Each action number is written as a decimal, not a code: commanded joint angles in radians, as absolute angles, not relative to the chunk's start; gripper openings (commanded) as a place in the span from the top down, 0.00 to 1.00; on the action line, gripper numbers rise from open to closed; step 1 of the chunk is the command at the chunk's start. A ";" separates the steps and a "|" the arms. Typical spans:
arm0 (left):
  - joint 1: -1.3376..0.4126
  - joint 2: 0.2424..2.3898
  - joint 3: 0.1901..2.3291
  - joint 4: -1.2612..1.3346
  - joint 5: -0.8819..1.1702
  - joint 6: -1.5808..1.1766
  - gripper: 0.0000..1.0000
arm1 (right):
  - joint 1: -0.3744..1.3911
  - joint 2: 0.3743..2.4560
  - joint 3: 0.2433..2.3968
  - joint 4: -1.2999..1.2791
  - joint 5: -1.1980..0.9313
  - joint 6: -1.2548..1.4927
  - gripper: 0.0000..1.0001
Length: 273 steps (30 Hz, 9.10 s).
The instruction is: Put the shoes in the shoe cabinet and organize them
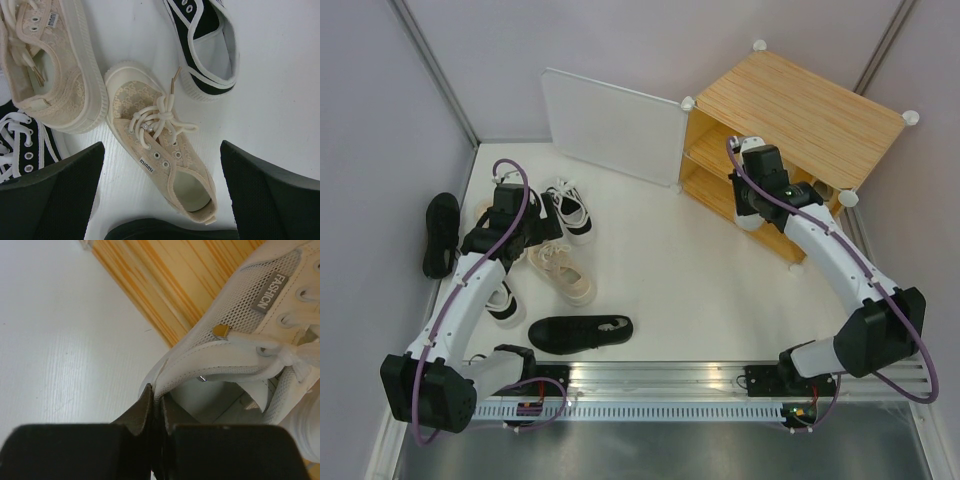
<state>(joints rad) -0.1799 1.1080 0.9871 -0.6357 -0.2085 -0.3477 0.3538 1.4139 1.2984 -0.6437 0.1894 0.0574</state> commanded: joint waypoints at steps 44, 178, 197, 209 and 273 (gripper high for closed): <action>-0.179 1.080 0.986 -0.604 -0.204 -0.307 0.02 | 0.244 1.151 1.171 -0.353 0.238 0.093 0.23; -0.181 1.080 0.982 -0.597 -0.179 -0.307 0.01 | 0.058 1.284 0.767 0.256 0.626 0.236 0.79; -0.181 1.078 0.982 -0.597 -0.179 -0.307 0.01 | 0.057 1.209 0.736 0.241 0.466 0.262 0.99; -0.181 1.077 0.982 -0.597 -0.178 -0.307 0.02 | 0.058 1.201 0.739 0.152 0.614 0.290 0.58; -0.181 1.071 0.980 -0.597 -0.176 -0.307 0.01 | 0.051 1.226 0.778 0.156 0.641 0.302 0.99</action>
